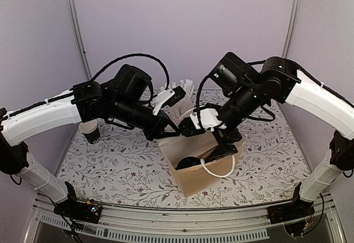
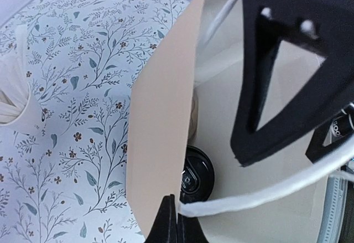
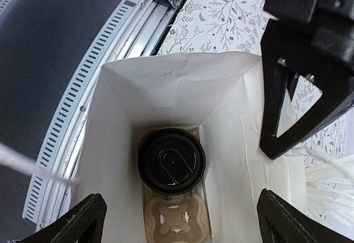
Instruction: Pack the takeout coffee
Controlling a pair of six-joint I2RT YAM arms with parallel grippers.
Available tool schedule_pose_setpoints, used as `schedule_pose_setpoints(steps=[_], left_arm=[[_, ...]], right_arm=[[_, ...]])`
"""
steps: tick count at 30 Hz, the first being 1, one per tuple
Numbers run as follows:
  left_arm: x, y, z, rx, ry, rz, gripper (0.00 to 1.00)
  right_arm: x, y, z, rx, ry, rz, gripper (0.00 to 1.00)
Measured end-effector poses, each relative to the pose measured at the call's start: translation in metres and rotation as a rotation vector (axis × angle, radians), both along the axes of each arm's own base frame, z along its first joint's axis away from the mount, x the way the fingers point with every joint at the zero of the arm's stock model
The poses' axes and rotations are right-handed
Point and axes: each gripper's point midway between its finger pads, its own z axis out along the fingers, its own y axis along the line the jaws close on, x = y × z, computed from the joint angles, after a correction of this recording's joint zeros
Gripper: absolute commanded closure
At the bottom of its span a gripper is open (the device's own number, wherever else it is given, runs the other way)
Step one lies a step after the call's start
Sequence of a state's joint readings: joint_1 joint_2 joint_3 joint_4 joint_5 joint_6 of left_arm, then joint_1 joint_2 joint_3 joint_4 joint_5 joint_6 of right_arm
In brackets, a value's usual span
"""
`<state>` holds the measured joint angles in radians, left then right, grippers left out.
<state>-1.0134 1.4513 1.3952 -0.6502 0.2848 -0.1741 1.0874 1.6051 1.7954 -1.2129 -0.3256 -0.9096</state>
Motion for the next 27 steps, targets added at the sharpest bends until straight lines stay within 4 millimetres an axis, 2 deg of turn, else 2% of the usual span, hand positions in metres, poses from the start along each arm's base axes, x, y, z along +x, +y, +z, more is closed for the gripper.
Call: schedule_pose_setpoints(steps=[2, 5, 17, 20, 27], left_arm=[[0.002, 0.0, 0.0, 0.003, -0.014, 0.006, 1.0], [0.008, -0.002, 0.011, -0.017, -0.051, 0.018, 1.0], [0.025, 0.004, 0.031, 0.03, -0.154, 0.059, 1.0], [0.025, 0.005, 0.034, 0.042, -0.161, 0.051, 1.0], [0.026, 0.015, 0.025, 0.092, -0.149, 0.058, 1.0]], right_arm=[[-0.001, 0.0, 0.011, 0.027, -0.009, 0.003, 0.01], [-0.001, 0.002, 0.025, 0.065, -0.025, 0.0, 0.01], [0.033, 0.018, 0.041, 0.154, -0.153, -0.127, 0.01], [0.023, 0.019, 0.039, 0.15, -0.15, -0.07, 0.02], [-0.025, 0.018, 0.014, 0.055, -0.081, 0.114, 0.13]])
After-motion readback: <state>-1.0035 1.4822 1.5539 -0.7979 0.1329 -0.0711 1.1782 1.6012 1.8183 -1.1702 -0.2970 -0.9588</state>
